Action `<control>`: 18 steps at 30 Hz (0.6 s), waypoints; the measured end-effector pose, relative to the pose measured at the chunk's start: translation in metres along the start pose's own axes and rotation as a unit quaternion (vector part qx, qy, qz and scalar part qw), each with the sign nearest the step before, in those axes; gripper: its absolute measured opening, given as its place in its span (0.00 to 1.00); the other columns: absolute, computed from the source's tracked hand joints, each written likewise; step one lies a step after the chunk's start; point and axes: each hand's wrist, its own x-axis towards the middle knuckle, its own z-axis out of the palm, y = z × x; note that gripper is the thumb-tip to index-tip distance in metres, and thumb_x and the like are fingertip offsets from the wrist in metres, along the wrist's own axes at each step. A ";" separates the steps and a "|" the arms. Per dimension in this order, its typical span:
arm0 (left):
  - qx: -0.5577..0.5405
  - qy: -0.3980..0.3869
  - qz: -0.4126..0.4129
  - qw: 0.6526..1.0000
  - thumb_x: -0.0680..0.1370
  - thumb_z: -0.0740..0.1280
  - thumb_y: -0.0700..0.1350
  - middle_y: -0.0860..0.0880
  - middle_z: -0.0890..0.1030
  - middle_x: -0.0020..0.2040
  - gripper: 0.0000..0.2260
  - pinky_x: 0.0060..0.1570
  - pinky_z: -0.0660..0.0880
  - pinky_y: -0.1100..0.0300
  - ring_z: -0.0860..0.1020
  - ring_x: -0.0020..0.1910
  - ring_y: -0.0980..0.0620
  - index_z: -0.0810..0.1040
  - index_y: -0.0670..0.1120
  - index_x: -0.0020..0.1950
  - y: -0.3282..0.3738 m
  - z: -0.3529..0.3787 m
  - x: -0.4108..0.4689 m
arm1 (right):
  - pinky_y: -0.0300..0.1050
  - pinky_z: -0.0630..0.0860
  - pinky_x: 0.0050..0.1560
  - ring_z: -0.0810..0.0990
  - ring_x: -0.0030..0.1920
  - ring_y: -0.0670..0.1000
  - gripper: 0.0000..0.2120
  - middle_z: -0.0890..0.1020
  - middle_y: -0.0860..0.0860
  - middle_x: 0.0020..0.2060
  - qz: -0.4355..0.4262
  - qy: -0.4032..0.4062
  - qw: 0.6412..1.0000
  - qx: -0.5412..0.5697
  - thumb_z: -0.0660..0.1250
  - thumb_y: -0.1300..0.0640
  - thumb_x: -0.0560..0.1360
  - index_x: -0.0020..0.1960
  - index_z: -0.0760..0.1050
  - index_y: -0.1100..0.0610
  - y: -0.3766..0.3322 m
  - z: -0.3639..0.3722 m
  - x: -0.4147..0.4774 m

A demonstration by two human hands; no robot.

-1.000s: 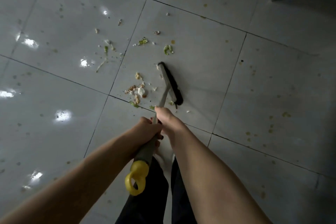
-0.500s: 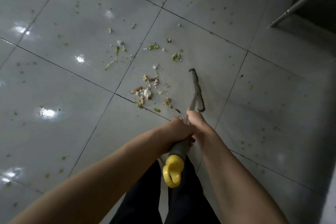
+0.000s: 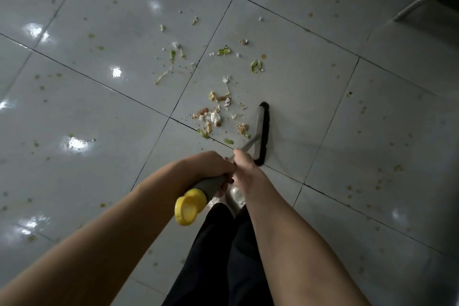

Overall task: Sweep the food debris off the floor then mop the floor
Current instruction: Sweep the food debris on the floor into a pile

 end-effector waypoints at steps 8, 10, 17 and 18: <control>0.008 0.094 0.029 0.995 0.78 0.61 0.38 0.39 0.76 0.45 0.10 0.46 0.77 0.52 0.75 0.39 0.45 0.74 0.34 0.56 -0.002 -0.027 -0.039 | 0.36 0.68 0.22 0.75 0.37 0.49 0.17 0.78 0.56 0.43 -0.078 -0.036 0.990 -0.112 0.53 0.53 0.82 0.64 0.69 0.62 -0.002 0.058 -0.036; 0.002 0.094 0.035 0.995 0.77 0.61 0.38 0.40 0.76 0.40 0.10 0.36 0.77 0.57 0.76 0.34 0.47 0.73 0.34 0.56 0.002 -0.027 -0.048 | 0.32 0.66 0.17 0.75 0.38 0.48 0.19 0.78 0.59 0.56 -0.099 -0.024 0.983 -0.152 0.53 0.53 0.82 0.65 0.68 0.65 -0.006 0.059 -0.049; -0.099 0.053 0.103 0.988 0.78 0.61 0.40 0.42 0.77 0.39 0.09 0.30 0.78 0.59 0.77 0.31 0.49 0.71 0.36 0.55 0.020 -0.013 -0.060 | 0.29 0.61 0.11 0.71 0.31 0.48 0.17 0.73 0.53 0.34 -0.176 0.010 0.969 -0.173 0.53 0.57 0.82 0.64 0.68 0.68 -0.044 0.036 -0.072; -0.125 0.038 0.115 0.985 0.78 0.61 0.40 0.43 0.77 0.39 0.07 0.29 0.78 0.60 0.77 0.30 0.50 0.72 0.37 0.52 0.027 -0.012 -0.058 | 0.30 0.62 0.12 0.71 0.32 0.48 0.17 0.72 0.53 0.34 -0.179 0.015 0.968 -0.175 0.53 0.57 0.82 0.65 0.68 0.68 -0.055 0.033 -0.072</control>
